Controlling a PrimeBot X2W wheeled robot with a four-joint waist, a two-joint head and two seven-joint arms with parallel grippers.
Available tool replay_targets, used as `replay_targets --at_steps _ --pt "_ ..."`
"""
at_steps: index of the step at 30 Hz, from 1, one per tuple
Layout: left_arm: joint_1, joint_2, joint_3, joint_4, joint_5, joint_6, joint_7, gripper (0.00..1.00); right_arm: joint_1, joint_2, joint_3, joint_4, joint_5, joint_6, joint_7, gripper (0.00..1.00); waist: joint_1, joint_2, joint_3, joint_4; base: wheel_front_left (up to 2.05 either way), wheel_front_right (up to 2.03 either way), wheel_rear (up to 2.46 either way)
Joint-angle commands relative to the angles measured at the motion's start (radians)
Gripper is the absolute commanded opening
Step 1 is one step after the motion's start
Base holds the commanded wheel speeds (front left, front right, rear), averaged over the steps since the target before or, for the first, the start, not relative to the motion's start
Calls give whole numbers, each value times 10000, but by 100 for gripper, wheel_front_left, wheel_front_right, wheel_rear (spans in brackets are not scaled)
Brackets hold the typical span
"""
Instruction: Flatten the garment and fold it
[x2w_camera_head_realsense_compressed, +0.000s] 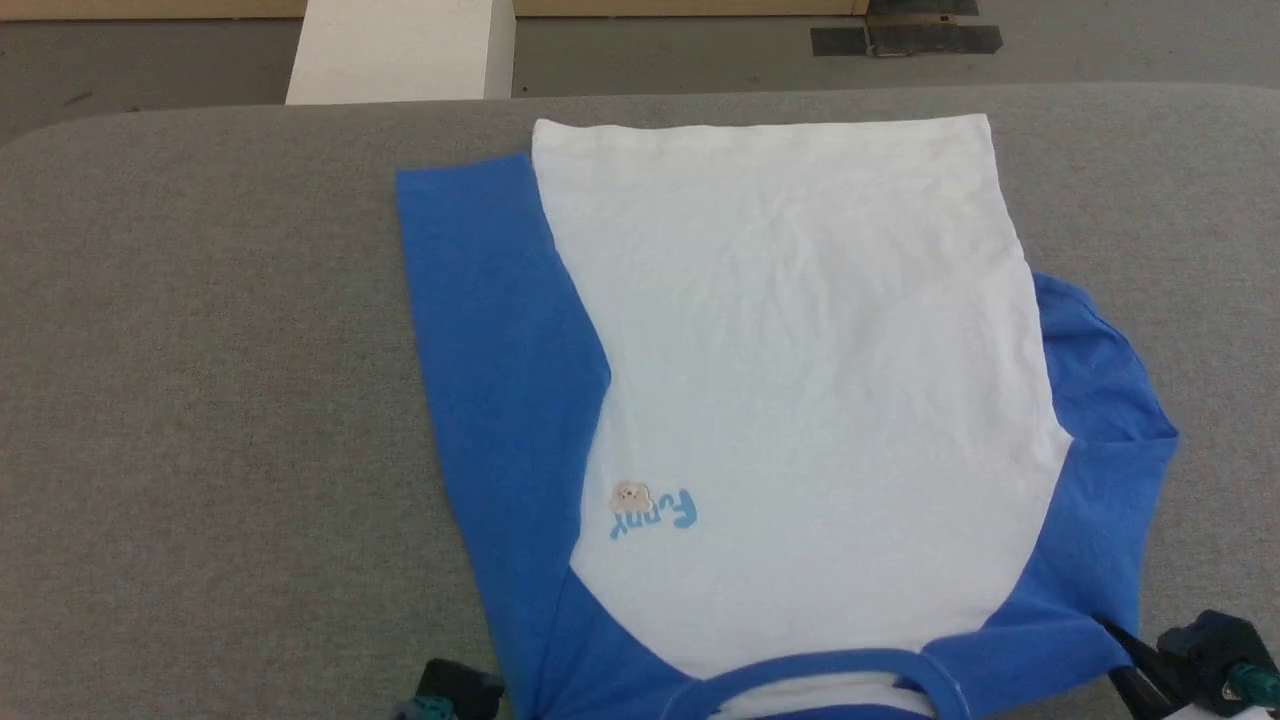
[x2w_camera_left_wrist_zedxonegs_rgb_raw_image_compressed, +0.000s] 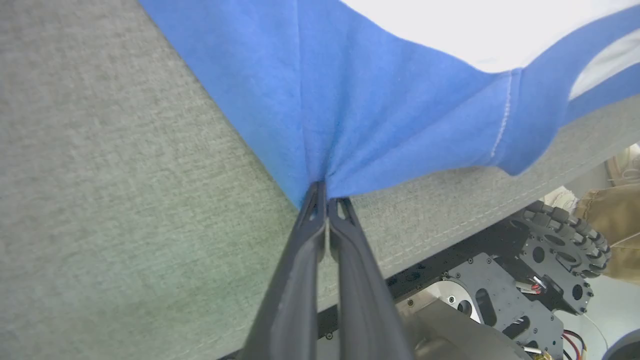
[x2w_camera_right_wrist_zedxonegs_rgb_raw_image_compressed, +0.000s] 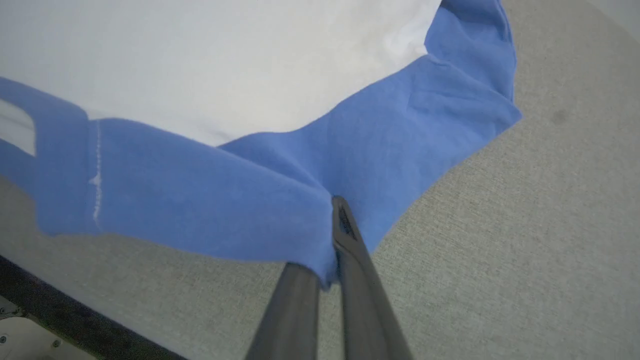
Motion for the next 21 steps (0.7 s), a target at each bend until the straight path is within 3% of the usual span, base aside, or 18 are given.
replay_targets --at_steps 1,11,12,13,14,15,16,21 --pt "332 -51 -44 115 -181 -28 -32 0 211 66 -19 88 61 -21 15 0 1 0 -71 -22 0 0 0" --pt "449 -429 57 788 -256 -87 -689 0 409 433 -152 566 44 -21 -156 0 1 0 -371 24 0 0 0" --pt "384 -503 102 873 -207 -85 -835 44 368 490 -170 619 38 -21 -190 0 1 0 -400 33 0 0 0" --pt "305 -595 132 1007 -160 -113 -983 83 318 545 -174 698 11 -21 -210 18 1 0 -439 48 0 0 0" --pt "257 -642 95 1130 -134 -169 -1007 95 282 571 -156 761 -17 -21 -215 32 1 0 -469 55 0 0 0" --pt "200 -704 64 1263 -111 -230 -1049 100 240 592 -118 826 -47 -21 -225 70 1 0 -498 67 0 0 0" --pt "158 -765 76 1355 -96 -253 -1131 100 210 610 -95 870 -61 -21 -243 100 1 0 -525 77 0 0 0" --pt "178 -832 120 1434 -150 -356 -1366 100 202 471 5 778 86 -21 -167 100 1 0 -706 118 0 0 0"
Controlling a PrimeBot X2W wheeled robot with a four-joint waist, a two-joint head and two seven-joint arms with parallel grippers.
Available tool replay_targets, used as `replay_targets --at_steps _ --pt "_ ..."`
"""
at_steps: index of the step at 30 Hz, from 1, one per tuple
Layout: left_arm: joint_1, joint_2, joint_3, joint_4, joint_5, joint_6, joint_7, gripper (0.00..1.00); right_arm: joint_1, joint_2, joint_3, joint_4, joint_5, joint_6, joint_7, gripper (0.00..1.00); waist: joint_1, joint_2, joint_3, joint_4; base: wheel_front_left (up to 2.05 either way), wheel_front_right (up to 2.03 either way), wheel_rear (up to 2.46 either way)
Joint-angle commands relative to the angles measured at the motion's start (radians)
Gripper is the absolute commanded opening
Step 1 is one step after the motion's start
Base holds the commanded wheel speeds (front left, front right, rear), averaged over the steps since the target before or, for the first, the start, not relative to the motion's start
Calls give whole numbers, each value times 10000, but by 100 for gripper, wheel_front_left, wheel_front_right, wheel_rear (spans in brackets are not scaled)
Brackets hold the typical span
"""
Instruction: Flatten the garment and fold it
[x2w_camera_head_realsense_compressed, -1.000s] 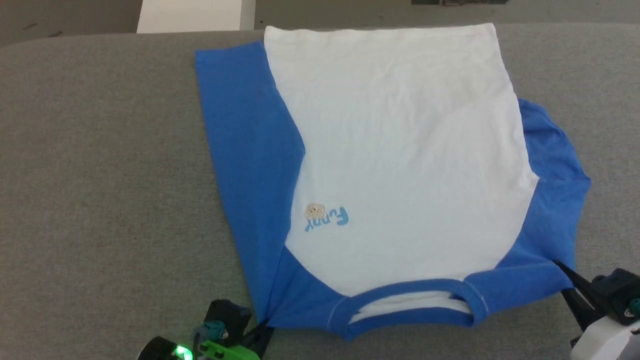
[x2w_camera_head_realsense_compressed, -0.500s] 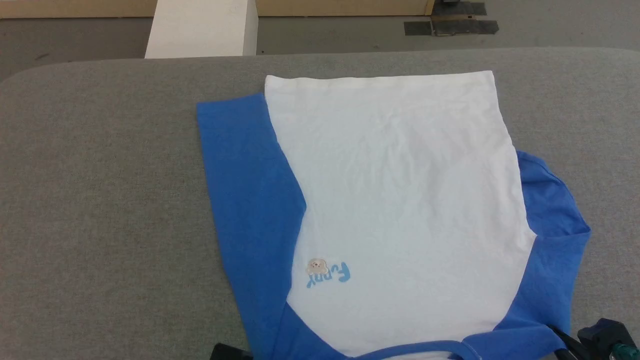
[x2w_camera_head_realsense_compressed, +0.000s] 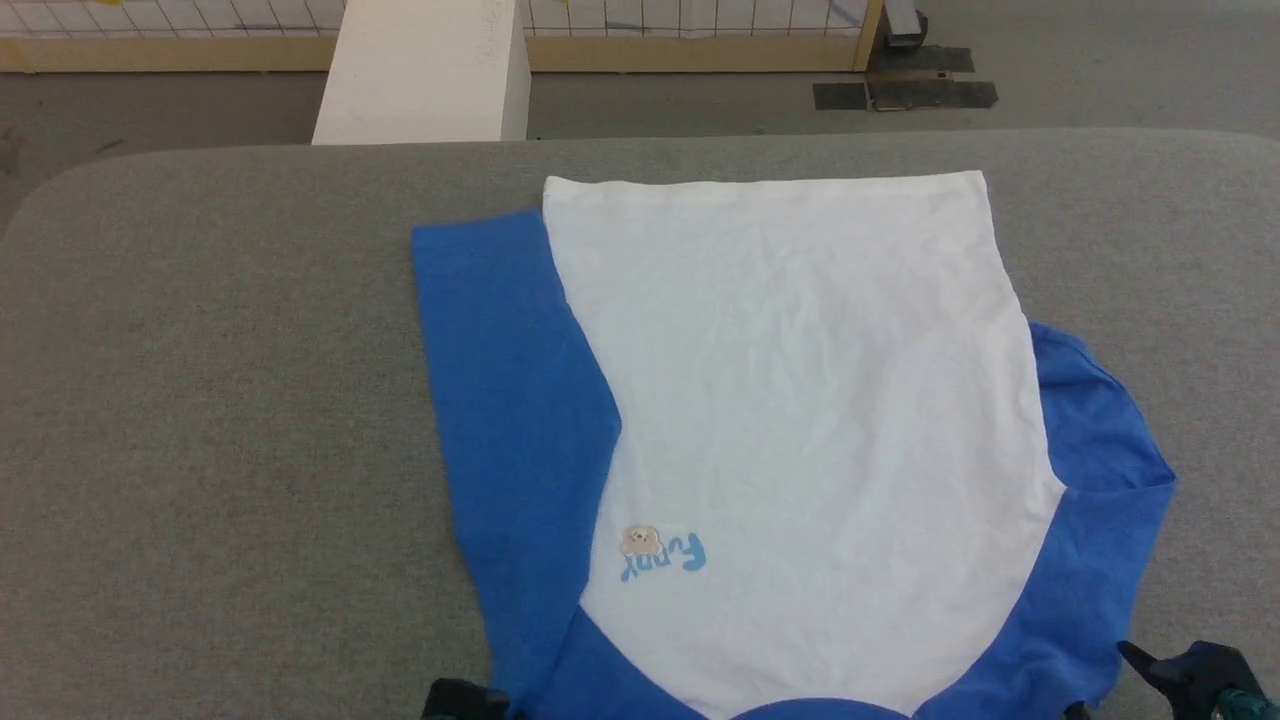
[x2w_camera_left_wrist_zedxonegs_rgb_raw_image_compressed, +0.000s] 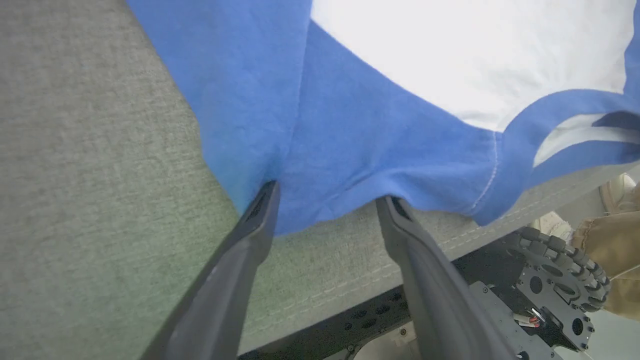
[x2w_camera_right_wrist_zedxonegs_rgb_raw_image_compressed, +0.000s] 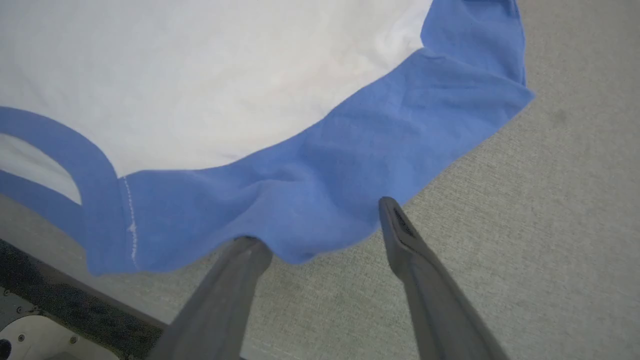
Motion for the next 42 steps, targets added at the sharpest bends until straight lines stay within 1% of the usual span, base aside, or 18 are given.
replay_targets --at_steps 1,4,8,13,15,17,19,21,22,25,27,29,31,34,36,37,40,42 --pt "-68 143 130 -3 0 13 -105 100 -96 -121 -38 -159 120 -21 51 100 1 0 -79 27 0 0 0" --pt "136 419 422 -448 -187 65 -310 100 104 -389 -329 -603 472 -21 303 100 1 0 -161 45 0 0 0" --pt "477 966 1154 -1655 -619 324 -582 100 338 -404 -1174 -1596 1043 -21 643 100 1 0 -202 56 0 0 0" --pt "746 1382 2393 -3256 -842 898 -1474 100 426 -20 -2122 -2918 1326 -21 1141 100 1 0 -258 51 0 0 0" --pt "713 1359 2870 -3674 -646 1223 -2047 100 323 257 -2413 -3394 1360 -21 1203 100 1 0 -283 42 0 0 0" --pt "667 1159 3245 -3933 -426 1484 -2705 100 124 637 -2711 -3763 1225 -21 1065 100 1 0 -309 22 0 0 0" --pt "612 773 3559 -4040 -198 1666 -3323 100 -135 1184 -2961 -4014 1018 -21 784 100 1 0 -338 9 0 0 0" --pt "614 295 3781 -3978 187 1751 -3650 100 -328 1701 -2979 -4122 686 -21 445 100 1 0 -414 -39 0 0 0" --pt "649 25 3888 -3941 354 1807 -3717 100 -379 1909 -2977 -4113 512 -21 276 100 1 0 -450 -61 0 0 0" --pt "878 -1110 4481 -3814 1050 1924 -3789 100 -463 2801 -3039 -3943 -50 -21 -356 100 1 0 -534 -104 0 0 0" --pt "1074 -1693 4785 -3581 1595 1781 -3794 100 -440 3292 -3042 -3745 -397 -21 -738 100 1 0 -548 -99 0 0 0" --pt "1206 -2025 4947 -3255 1989 1502 -3796 100 -444 3631 -3016 -3509 -660 -21 -1061 100 1 0 -514 -135 0 0 0" --pt "1167 -2205 5160 -2979 2327 1205 -3797 100 -496 3772 -2869 -3283 -889 -21 -1293 100 1 0 -423 -176 0 0 0" --pt "828 -2210 5475 -2666 2614 844 -3797 100 -680 3909 -2684 -3072 -1038 -21 -1477 100 1 0 -240 -205 0 0 0" --pt "431 -1962 5601 -2483 2721 622 -3771 100 -829 3952 -2604 -2998 -1081 -21 -1537 100 1 0 -84 -220 0 0 0" --pt "123 -1721 5632 -2427 2780 476 -3579 100 -903 3963 -2595 -2990 -1081 -21 -1562 100 1 0 36 -220 0 0 0" --pt "-982 -906 5748 -2492 2916 73 -2584 100 -1105 3924 -2601 -3004 -1073 -21 -1605 100 1 0 379 -222 0 0 0" --pt "-1956 -293 5843 -2561 2804 -398 -1680 100 -1266 3870 -2586 -3029 -1043 -21 -1630 100 1 0 707 -260 0 0 0"
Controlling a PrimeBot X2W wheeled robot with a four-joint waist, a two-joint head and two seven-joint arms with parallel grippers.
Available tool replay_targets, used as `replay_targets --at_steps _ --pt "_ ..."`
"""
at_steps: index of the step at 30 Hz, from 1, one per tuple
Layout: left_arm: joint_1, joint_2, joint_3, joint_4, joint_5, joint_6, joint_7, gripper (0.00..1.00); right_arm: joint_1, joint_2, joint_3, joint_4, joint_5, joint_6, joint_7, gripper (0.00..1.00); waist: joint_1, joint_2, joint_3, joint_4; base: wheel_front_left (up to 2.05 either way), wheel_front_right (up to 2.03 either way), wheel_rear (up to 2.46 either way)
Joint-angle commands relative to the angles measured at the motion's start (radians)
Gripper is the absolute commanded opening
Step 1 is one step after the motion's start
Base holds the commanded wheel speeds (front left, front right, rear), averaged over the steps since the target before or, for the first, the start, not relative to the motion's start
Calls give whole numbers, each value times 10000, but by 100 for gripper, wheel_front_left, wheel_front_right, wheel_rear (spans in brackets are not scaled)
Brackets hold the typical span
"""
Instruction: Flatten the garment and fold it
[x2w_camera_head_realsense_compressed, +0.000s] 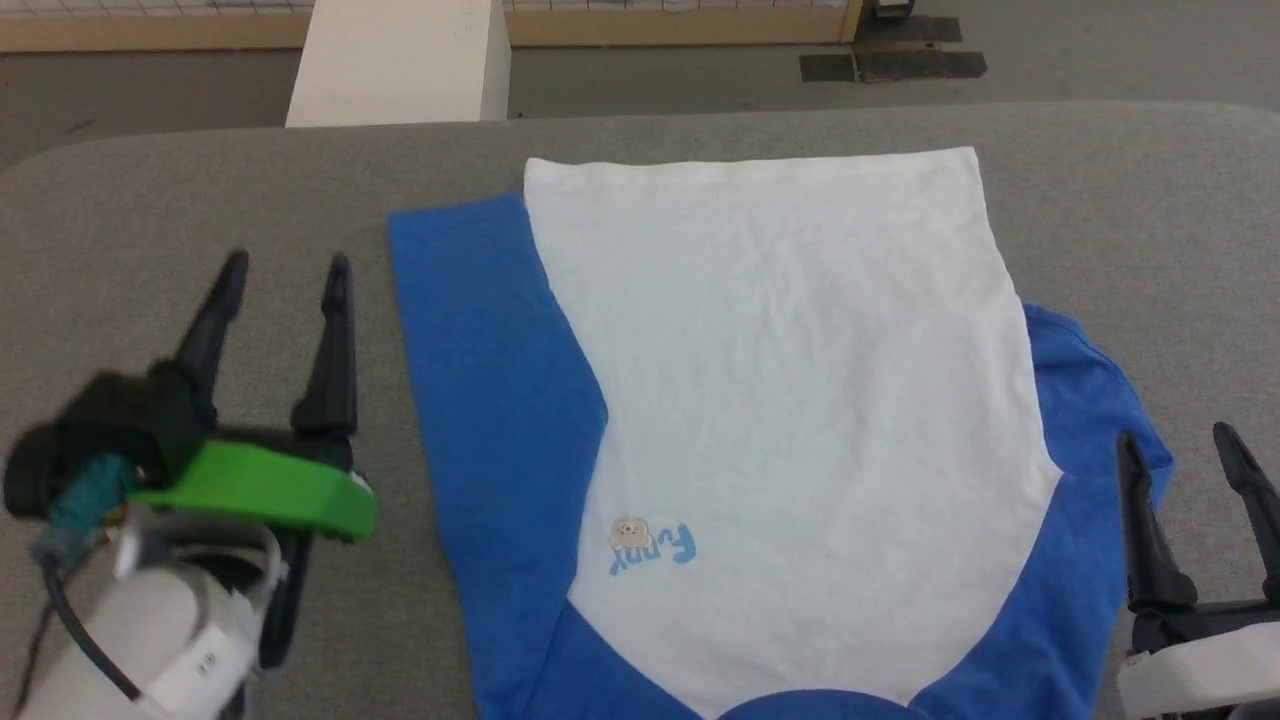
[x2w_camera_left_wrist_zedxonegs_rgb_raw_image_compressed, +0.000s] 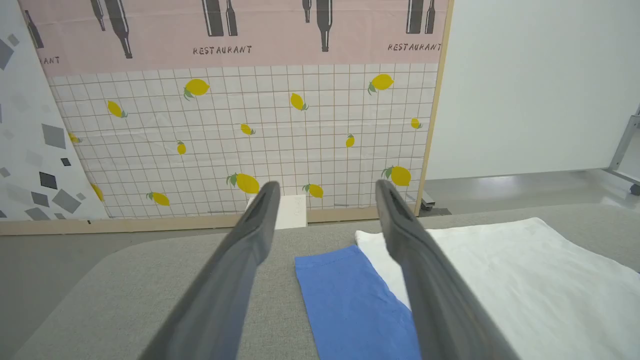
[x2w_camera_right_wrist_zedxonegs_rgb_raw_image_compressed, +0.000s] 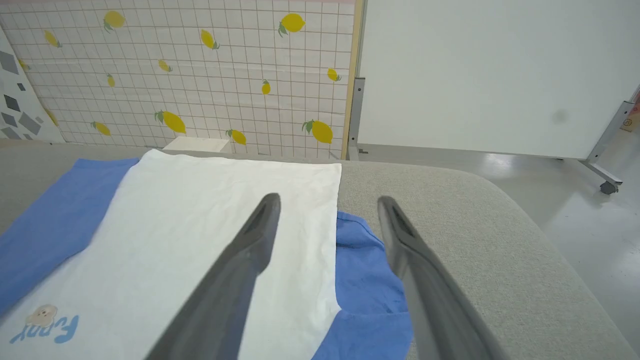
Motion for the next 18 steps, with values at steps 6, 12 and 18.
replay_targets --at_steps 6,12,18 --pt "-3335 1460 278 478 -481 -1152 2804 100 -665 -112 12 -28 70 -15 -137 100 0 0 1566 -178 0 0 0" --pt "-5653 1553 -139 1668 -885 -1877 4582 100 -1209 -296 74 -78 215 -15 -200 100 0 0 2704 -343 0 0 0" --pt "-6806 1501 -621 3032 -1063 -2309 5800 100 -1733 -545 148 -71 343 -15 -198 100 0 0 3625 -544 0 0 0"
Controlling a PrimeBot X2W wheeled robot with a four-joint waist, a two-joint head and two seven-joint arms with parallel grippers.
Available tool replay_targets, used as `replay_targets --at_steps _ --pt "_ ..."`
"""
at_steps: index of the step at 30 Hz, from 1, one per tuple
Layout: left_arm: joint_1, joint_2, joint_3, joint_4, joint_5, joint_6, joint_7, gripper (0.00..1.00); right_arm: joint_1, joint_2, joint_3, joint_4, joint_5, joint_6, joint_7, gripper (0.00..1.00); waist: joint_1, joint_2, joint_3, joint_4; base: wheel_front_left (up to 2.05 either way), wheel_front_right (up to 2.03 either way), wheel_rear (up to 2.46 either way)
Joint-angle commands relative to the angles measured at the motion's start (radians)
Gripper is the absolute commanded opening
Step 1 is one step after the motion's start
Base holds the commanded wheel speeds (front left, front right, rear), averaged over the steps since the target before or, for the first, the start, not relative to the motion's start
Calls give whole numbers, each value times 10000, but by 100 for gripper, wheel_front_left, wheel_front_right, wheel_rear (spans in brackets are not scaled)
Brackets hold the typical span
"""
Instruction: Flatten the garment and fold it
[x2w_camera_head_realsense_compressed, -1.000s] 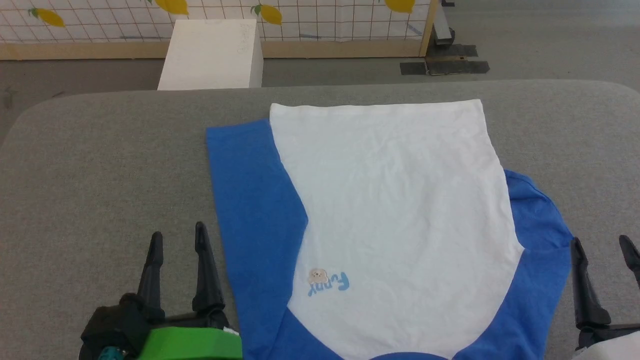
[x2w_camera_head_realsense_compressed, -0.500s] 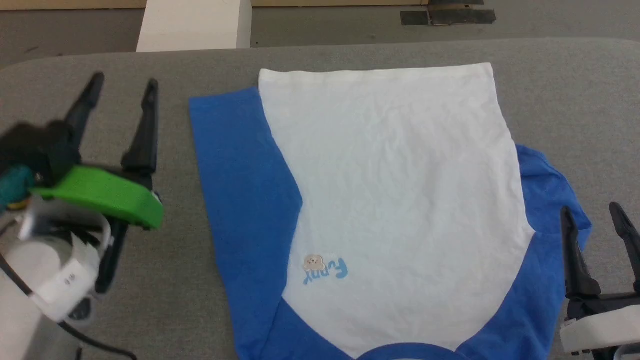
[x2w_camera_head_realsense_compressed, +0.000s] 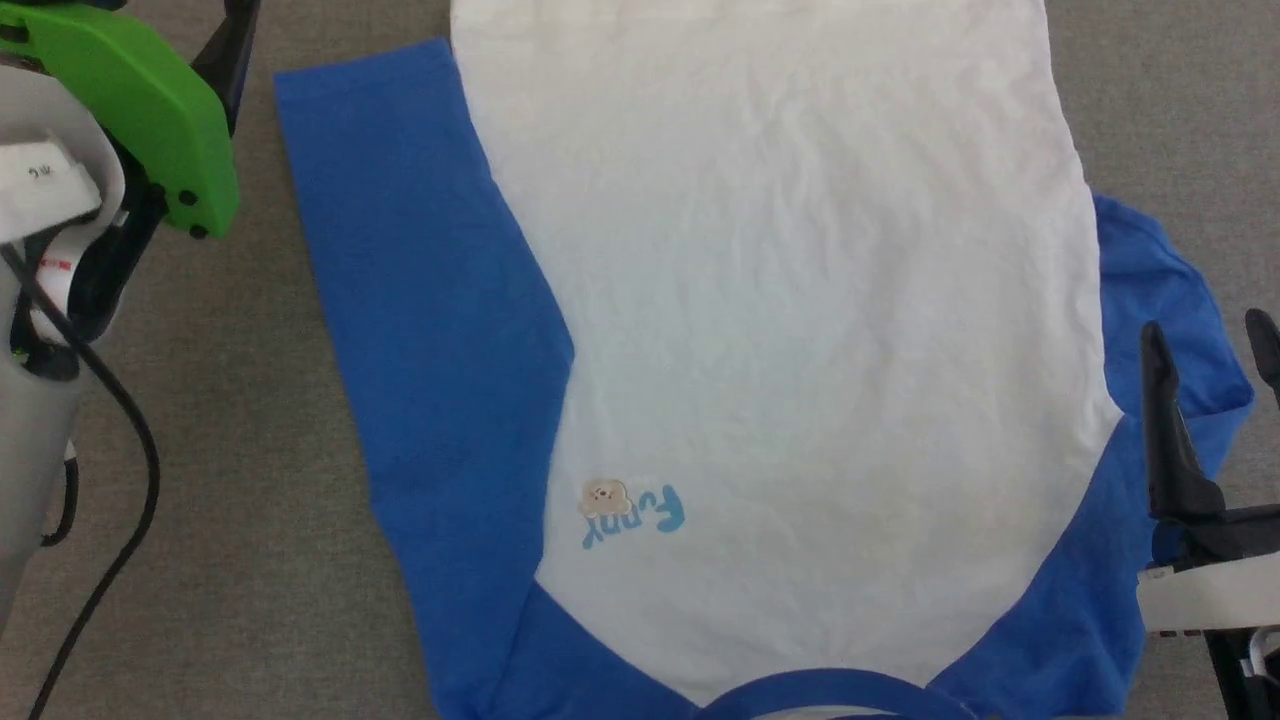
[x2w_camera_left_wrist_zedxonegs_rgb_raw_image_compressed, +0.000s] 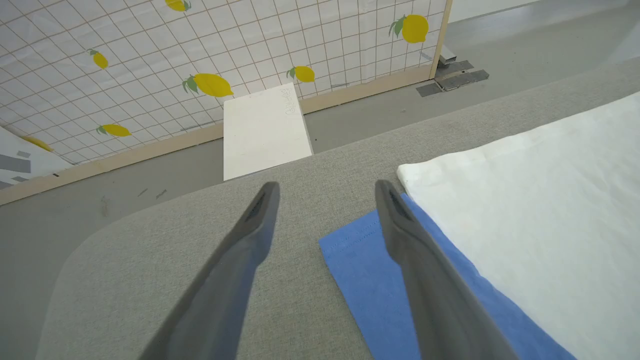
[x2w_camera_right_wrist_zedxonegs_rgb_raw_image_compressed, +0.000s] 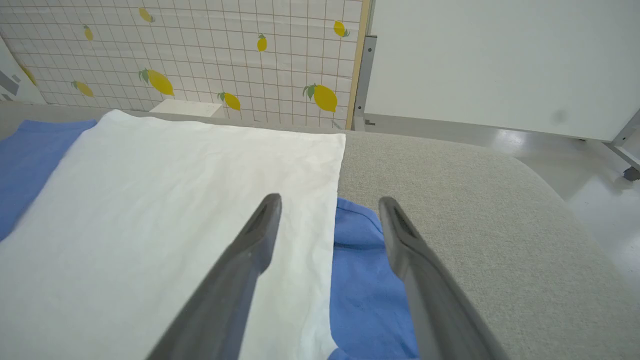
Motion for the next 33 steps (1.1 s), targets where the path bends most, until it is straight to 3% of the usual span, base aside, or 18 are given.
replay_targets --at_steps 1,14,15,16,25,33 --pt "-234 -11 -34 255 -56 -3 180 100 -229 -32 28 -39 97 -15 -107 100 -1 0 911 -285 0 0 0" --pt "-146 -141 -299 1724 -542 141 1379 100 -684 -266 -17 74 310 -15 -271 100 -1 0 2091 -553 0 0 0" --pt "-94 -146 -350 1745 -581 82 1428 41 -700 -276 -27 95 313 -15 -279 100 -1 0 2109 -551 0 0 0" --pt "-36 -154 -379 1770 -635 35 1454 0 -722 -290 -39 124 312 -15 -284 100 -1 0 2119 -544 0 0 0" --pt "120 -291 112 1830 -864 99 324 0 -827 -334 -124 197 229 -15 -188 100 -1 0 1541 -315 0 0 0" --pt "780 27 1050 1245 -1444 138 -607 0 -488 -195 -309 195 78 -15 22 100 -1 0 99 45 0 0 0"
